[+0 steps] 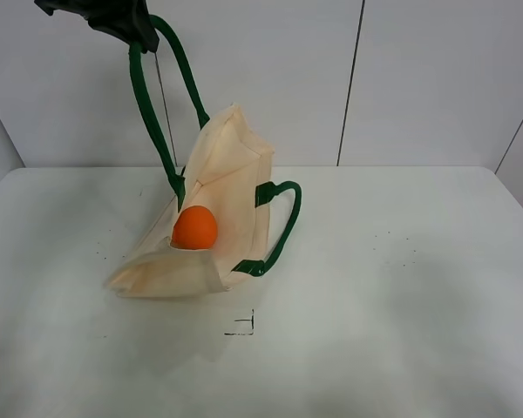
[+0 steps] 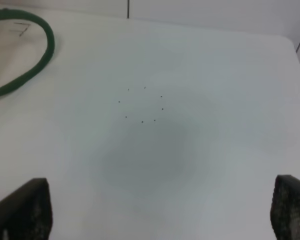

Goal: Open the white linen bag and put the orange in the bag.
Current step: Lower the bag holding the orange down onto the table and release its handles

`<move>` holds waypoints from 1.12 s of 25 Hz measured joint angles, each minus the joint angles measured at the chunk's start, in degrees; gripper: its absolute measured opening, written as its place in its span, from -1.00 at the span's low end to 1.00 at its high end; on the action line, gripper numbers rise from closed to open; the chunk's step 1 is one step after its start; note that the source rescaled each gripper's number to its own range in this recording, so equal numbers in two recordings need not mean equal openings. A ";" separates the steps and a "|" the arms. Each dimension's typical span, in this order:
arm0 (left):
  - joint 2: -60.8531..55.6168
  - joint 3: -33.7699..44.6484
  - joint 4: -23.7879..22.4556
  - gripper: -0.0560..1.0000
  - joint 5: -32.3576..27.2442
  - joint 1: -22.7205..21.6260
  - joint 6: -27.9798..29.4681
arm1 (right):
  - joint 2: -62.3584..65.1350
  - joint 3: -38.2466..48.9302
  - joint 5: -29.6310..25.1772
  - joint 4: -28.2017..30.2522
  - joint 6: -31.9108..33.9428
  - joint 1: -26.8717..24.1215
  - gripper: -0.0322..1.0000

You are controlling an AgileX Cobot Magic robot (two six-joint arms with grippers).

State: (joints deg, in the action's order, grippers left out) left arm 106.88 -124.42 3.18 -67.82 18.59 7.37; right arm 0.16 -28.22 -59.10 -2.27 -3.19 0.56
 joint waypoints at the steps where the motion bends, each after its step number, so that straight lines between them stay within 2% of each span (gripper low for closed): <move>1: 0.00 0.00 0.00 -0.89 0.00 0.00 -0.05 | 0.04 0.00 0.00 0.03 0.00 0.00 1.00; 4: 0.00 0.92 0.00 -0.89 0.00 0.00 -0.05 | 0.06 0.00 0.00 0.03 0.00 0.00 1.00; 8: 0.14 7.61 0.27 -0.89 1.27 0.00 -0.05 | 0.06 0.00 0.00 0.07 0.00 0.00 1.00; 15: 5.97 22.18 4.02 -0.89 11.86 0.00 -0.05 | 0.06 0.00 0.00 0.14 0.00 0.00 1.00; 19: 10.76 24.45 4.71 -0.82 15.33 0.00 -0.05 | 0.06 0.00 0.00 0.25 0.00 0.00 1.00; 20: 11.47 24.57 4.72 -0.72 15.70 0.00 -0.11 | 0.06 0.00 0.00 0.25 0.00 0.00 1.00; 22: 12.00 24.57 4.78 -0.36 16.15 0.00 -0.37 | 0.06 0.00 0.00 0.25 0.00 0.00 1.00; 25: 12.00 24.57 4.75 0.46 16.46 0.00 -0.56 | 0.06 0.00 0.00 0.25 0.00 0.00 1.00; 27: 12.00 24.57 2.95 0.78 16.50 0.00 -0.56 | 0.06 0.00 0.00 0.25 0.00 0.00 1.00; 28: 12.00 24.57 0.88 0.86 16.50 0.00 -0.56 | 0.06 0.00 0.00 0.25 0.00 0.00 1.00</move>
State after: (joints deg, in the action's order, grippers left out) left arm 118.88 -99.84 4.06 -51.32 18.59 6.81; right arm 0.23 -28.22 -59.10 -2.02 -3.19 0.56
